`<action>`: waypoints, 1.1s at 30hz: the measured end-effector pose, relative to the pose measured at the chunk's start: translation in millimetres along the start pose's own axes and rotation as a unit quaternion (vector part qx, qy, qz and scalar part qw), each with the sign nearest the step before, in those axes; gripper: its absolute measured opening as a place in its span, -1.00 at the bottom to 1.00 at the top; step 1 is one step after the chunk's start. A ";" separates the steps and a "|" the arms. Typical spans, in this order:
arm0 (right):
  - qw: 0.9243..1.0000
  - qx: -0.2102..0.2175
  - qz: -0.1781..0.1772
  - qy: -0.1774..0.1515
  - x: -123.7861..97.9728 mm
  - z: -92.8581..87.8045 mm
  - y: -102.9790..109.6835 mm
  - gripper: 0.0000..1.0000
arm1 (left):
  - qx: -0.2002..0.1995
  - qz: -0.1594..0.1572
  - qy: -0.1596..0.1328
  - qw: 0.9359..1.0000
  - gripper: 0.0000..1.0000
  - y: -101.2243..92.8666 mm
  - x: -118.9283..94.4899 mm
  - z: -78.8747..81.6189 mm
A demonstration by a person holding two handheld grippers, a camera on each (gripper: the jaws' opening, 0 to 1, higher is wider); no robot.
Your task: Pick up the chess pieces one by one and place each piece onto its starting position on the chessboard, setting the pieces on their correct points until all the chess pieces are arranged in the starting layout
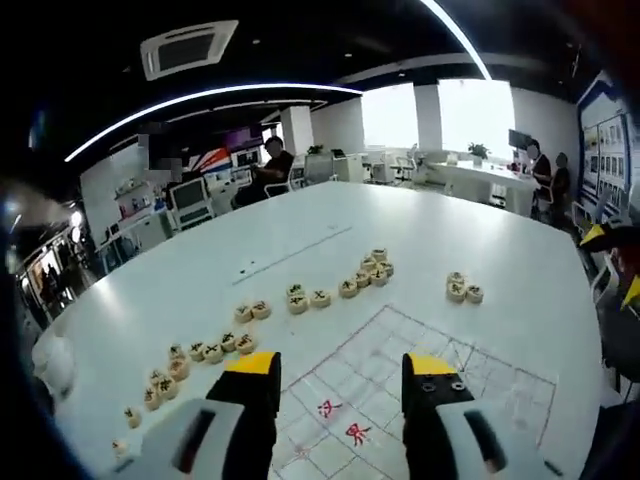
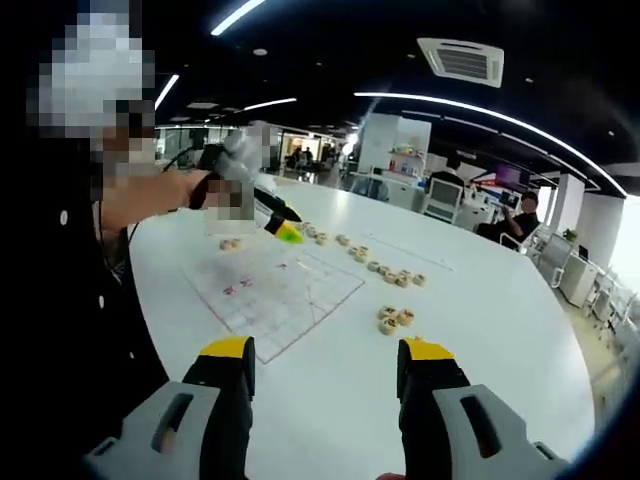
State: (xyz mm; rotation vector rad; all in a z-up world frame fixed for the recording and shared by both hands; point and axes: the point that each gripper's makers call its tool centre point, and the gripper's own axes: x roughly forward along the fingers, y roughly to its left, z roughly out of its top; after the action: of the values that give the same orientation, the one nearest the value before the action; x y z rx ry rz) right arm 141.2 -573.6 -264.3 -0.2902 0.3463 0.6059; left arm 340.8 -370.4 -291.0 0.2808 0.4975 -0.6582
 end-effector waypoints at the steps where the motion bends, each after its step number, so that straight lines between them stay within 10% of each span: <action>1: 1.000 0.002 -0.003 0.000 -1.1 -0.8 -1.3 0.16 | 0.006 -0.007 0.003 1.000 0.00 0.5 2.4 4.1; 14: 0.999 0.023 -0.023 0.005 -7.7 -11.8 -8.8 0.16 | 0.086 -0.084 0.071 0.990 -0.02 9.6 64.8 29.4; 23: 0.999 0.028 -0.029 0.011 -10.8 -15.8 -11.1 0.15 | 0.191 -0.129 0.115 0.966 -0.12 11.0 99.3 24.5; 33: 0.999 0.033 -0.031 0.021 -13.2 -21.5 -7.0 0.15 | 0.185 -0.164 0.149 0.957 -0.29 2.9 132.9 19.9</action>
State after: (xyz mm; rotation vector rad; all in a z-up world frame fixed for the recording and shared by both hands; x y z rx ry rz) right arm 130.4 -593.5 -277.3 -0.2494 0.3950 0.5262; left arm 440.1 -444.2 -343.4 0.6681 0.7186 -1.0431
